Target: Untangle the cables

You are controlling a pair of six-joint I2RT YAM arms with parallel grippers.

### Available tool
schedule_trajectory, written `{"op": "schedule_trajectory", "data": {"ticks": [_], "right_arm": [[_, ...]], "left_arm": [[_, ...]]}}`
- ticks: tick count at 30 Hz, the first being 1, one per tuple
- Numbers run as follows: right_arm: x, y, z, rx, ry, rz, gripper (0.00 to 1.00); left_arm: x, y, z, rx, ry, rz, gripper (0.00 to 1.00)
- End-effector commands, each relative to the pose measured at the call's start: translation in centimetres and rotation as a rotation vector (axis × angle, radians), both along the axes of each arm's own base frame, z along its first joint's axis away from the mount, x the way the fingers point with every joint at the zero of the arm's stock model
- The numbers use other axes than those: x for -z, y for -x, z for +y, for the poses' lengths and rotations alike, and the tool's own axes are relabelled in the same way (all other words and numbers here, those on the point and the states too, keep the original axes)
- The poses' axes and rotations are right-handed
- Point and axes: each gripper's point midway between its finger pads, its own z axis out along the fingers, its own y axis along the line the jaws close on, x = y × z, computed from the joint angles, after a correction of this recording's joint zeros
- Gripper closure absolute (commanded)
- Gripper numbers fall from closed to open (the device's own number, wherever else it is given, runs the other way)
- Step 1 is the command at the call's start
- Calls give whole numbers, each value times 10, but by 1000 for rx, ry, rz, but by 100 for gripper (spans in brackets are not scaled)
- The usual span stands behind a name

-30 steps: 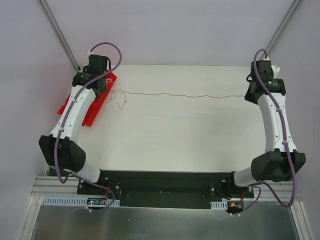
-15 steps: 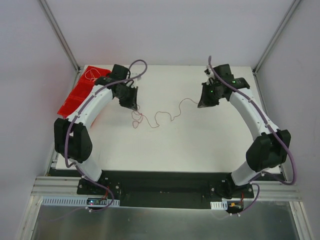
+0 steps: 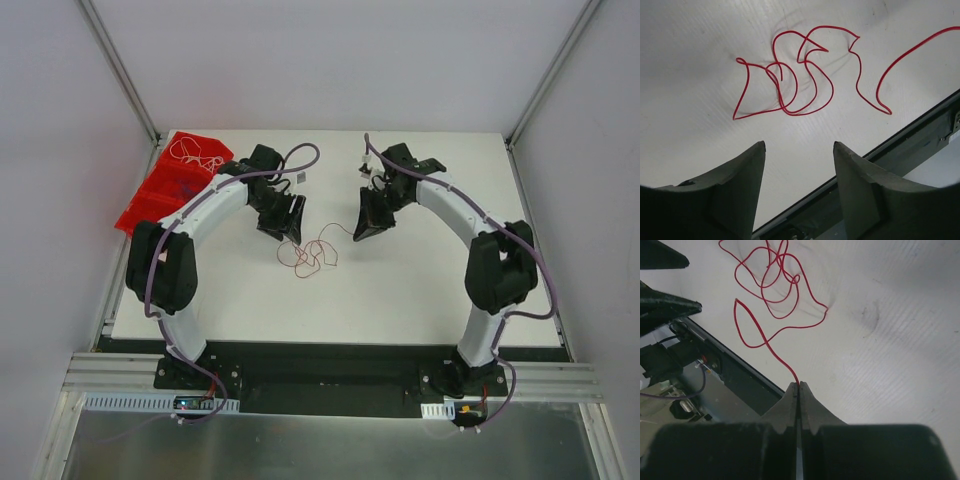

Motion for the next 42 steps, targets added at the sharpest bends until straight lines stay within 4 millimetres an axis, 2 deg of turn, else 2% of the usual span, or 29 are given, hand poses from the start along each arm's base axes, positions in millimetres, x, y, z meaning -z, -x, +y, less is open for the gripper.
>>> {"op": "schedule_trajectory", "data": {"ticks": [1,5,7,10,13,15,20,24,25,28,31,36,40,42], "right_arm": [[-5,-12,30,13,-96,83,100],[10,-4,49,-33,-75,207,99],[13,-4,57,-51,-82,253,97],[17,-4,65,-62,-82,274,84],[20,-4,64,-79,-58,277,71],[20,-8,53,-62,-8,241,60],[7,-19,6,68,45,164,41],[1,-19,-26,156,25,133,39],[5,-16,-34,173,31,142,39],[7,-10,-47,210,29,138,39],[10,-4,-54,229,26,138,40],[12,4,-57,236,23,131,40],[14,5,-57,235,20,133,41],[15,4,-56,234,19,134,41]], "left_arm": [[-1,-2,0,16,-3,-4,41],[-6,-9,-7,30,36,-39,39],[-17,-15,-4,-5,31,-102,39],[-26,-18,7,-68,9,-197,35],[-25,-20,11,-100,0,-223,22],[-15,-21,8,-96,-6,-182,17],[11,-20,1,-114,-31,-61,13],[36,-20,0,-103,-107,13,8],[44,-21,1,-98,-142,23,8],[61,-20,-3,-77,-188,58,9],[73,-10,-15,-39,-194,115,19],[81,8,-23,-21,-185,187,55],[67,2,-12,-27,-211,116,100],[48,-10,-3,-53,-228,31,100]]}}
